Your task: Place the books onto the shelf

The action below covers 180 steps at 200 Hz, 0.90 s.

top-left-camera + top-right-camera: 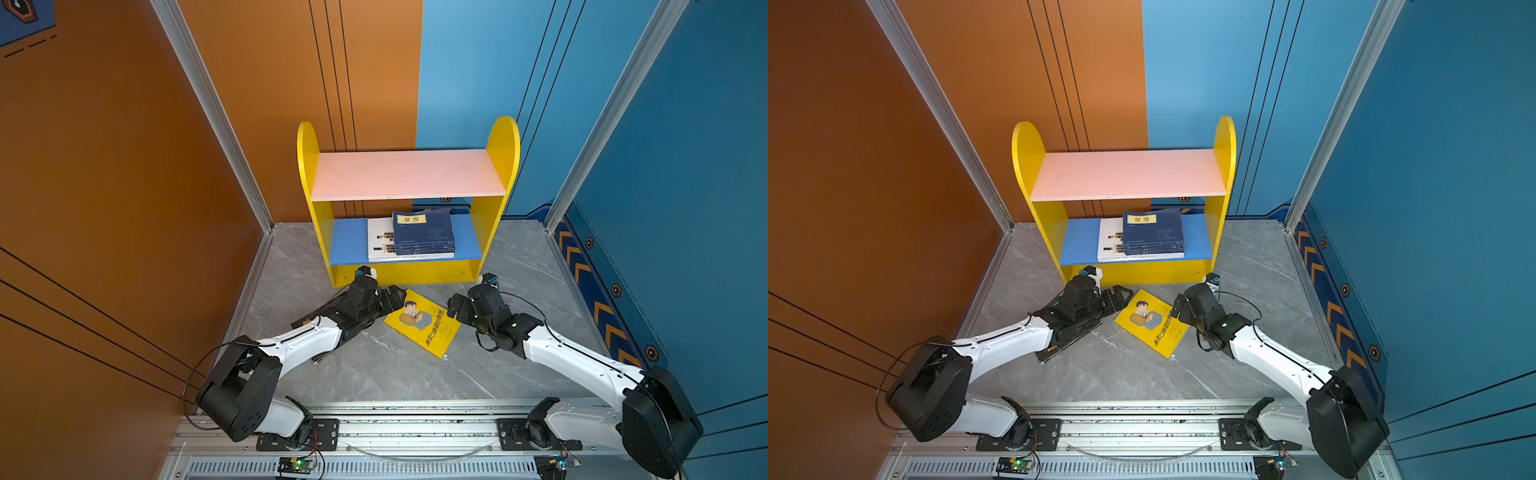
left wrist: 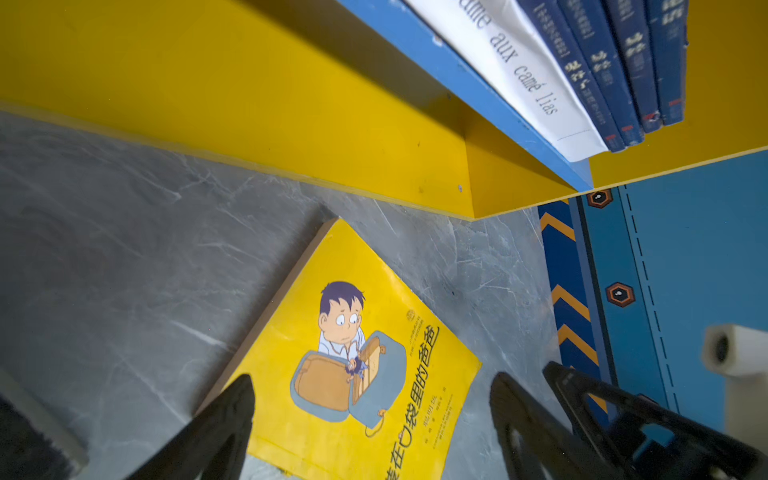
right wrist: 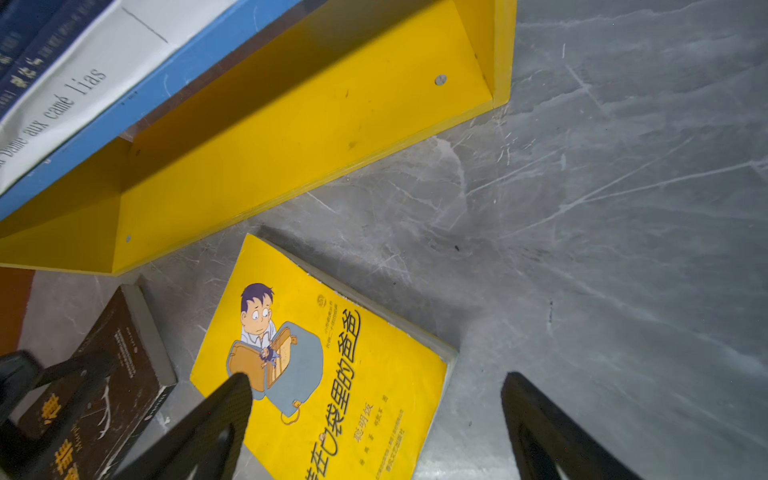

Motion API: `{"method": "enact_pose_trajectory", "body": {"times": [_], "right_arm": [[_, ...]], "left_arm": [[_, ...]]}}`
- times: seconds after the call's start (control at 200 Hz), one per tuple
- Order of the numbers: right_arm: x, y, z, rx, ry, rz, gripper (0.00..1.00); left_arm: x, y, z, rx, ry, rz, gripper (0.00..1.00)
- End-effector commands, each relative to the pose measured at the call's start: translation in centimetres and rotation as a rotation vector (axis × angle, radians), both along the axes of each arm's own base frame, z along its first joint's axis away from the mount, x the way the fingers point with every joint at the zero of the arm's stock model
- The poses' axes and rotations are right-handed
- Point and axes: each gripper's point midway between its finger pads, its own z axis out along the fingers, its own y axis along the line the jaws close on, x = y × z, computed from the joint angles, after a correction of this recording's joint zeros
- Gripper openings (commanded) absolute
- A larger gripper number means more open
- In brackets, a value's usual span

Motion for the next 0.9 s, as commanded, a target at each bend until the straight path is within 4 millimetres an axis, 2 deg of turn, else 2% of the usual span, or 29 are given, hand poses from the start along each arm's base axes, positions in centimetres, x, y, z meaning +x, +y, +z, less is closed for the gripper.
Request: {"method": "enact_pose_trajectory", "body": {"times": [0.0,0.175,0.27,0.381,0.651,0.896], "right_arm": [[1.7,1.0,1.1,-0.030,-0.037,0.063,0.96],[2.8,2.3,-0.6,-0.016,-0.008,0.095,0.96],[3.4,2.8,-1.9,-0.049,0.029,0.112,0.95],[3.9,3.1,-2.5,-0.070,0.036,0.123,0.95],[4.9,3.5,-3.0,-0.090,0.043,0.137,0.98],[4.9,4.1,-4.4,-0.076,0.075,0.155,0.98]], "left_arm": [[-2.3,0.8,-1.2,0.000,0.078,0.039,0.90],[-4.0,1.9,-2.2,0.012,0.128,0.097,0.89],[-4.7,1.9,-3.1,-0.016,0.150,0.115,0.89],[-5.4,1.8,-3.9,-0.021,0.172,0.127,0.89],[-6.0,1.8,-4.6,-0.019,0.191,0.146,0.91],[-6.1,2.0,-4.9,-0.030,0.202,0.169,0.91]]}}
